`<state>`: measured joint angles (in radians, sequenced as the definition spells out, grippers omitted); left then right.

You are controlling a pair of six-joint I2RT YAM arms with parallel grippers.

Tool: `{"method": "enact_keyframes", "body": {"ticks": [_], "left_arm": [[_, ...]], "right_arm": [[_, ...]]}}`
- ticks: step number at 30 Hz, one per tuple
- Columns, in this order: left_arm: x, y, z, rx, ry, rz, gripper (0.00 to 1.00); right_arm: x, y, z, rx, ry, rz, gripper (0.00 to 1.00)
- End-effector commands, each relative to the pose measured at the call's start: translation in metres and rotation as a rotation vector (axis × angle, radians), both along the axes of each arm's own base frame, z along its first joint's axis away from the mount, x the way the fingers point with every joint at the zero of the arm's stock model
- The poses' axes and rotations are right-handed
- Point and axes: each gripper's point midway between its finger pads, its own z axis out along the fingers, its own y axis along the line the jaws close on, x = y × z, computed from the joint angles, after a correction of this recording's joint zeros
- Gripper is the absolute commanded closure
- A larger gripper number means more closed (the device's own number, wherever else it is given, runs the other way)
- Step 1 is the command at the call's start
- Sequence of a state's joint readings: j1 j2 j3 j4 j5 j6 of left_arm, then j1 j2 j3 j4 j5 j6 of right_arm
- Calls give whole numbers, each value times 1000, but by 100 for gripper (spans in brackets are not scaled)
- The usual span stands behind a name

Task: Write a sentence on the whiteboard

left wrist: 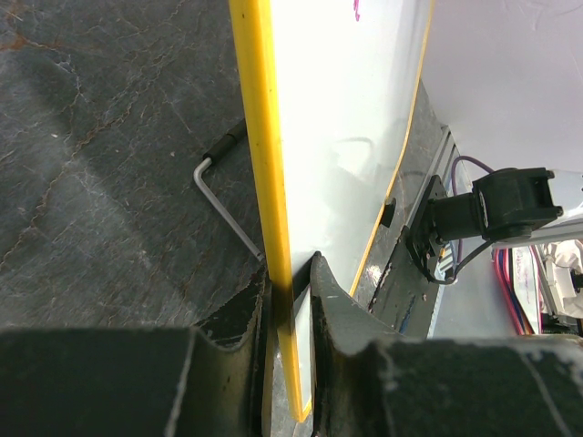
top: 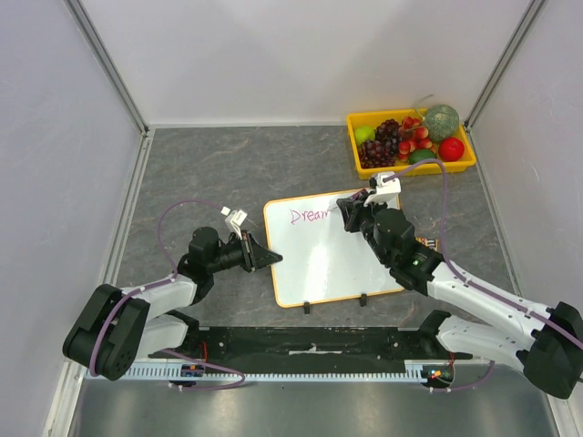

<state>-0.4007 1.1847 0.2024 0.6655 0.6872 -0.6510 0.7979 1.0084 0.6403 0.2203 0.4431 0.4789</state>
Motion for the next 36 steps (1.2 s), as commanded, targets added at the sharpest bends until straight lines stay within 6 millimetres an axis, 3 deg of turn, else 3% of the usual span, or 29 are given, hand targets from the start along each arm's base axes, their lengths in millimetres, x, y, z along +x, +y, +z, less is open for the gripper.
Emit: {"method": "enact_keyframes", "body": {"ticks": [1,24,29,36], "left_arm": [[5,7,-17,84,-21,23,98],[5,7,-18,86,-21,24,98],[5,7,-19,88,-18,24,98],[5,7,-18,86,-20,21,98]], "right_arm": [[10,-11,12,-6,-23,-62,100],[-11,-15,-24,-25,45,8,100],[-11,-17,-11,-1,19,1,100],[-9,-16,25,54,-39,-3,100]]}}
